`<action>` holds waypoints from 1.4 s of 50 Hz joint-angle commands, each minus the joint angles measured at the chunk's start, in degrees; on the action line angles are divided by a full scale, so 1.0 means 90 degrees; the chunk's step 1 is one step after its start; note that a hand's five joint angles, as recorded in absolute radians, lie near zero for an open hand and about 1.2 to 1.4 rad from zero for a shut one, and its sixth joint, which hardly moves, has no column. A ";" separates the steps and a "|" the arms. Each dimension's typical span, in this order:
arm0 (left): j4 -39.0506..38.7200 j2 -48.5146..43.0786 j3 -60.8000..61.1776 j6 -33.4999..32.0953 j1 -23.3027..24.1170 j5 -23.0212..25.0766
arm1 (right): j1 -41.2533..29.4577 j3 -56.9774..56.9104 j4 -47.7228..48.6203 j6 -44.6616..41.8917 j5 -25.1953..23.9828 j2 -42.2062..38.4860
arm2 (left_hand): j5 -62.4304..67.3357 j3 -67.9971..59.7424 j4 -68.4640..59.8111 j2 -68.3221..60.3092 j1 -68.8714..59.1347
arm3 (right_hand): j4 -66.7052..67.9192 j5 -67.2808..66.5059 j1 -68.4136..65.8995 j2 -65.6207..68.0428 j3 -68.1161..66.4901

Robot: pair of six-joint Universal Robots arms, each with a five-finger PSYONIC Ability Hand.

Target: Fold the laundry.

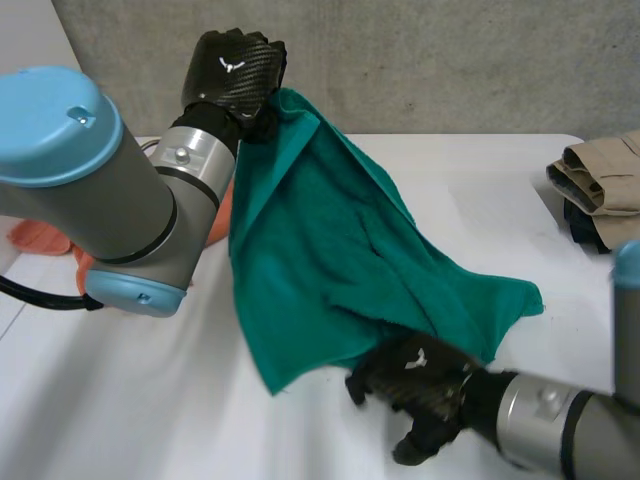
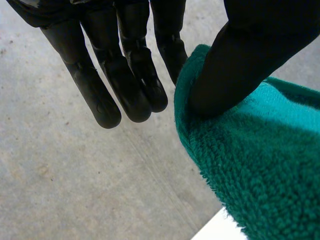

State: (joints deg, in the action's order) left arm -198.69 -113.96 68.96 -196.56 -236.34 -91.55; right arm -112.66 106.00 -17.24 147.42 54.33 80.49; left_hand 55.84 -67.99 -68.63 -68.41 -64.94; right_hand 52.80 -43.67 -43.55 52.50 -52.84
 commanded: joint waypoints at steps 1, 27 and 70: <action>-0.0013 0.0396 0.0277 -0.0026 0.0040 0.0065 | 0.1179 -0.0780 0.0186 0.0796 0.0047 0.0734 | 0.1574 -0.1335 -0.1263 -0.1288 -0.1673 | -0.2896 0.2993 0.1868 -0.2862 0.2900; -0.0023 0.2330 0.1264 -0.0065 0.0050 0.0582 | 0.1864 -0.4804 -0.0584 0.2303 0.0213 -0.3278 | 0.1574 -0.1335 -0.1263 -0.1288 -0.1673 | -0.4756 0.4852 0.3728 -0.4722 0.4760; -0.2005 0.0533 0.2570 -0.0221 -0.1767 0.0689 | 0.1112 -0.2033 0.3722 0.1326 0.2353 -0.1023 | 0.1574 -0.1335 -0.1263 -0.1288 -0.1673 | 0.3022 -0.2925 -0.4050 0.3056 -0.3018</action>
State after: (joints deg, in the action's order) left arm -215.79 -111.30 71.94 -198.45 -251.98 -86.04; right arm -102.90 76.98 17.28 159.90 77.56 72.43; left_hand 55.84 -68.39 -68.85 -68.65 -64.94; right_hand 68.00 -56.80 -56.83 67.24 -68.01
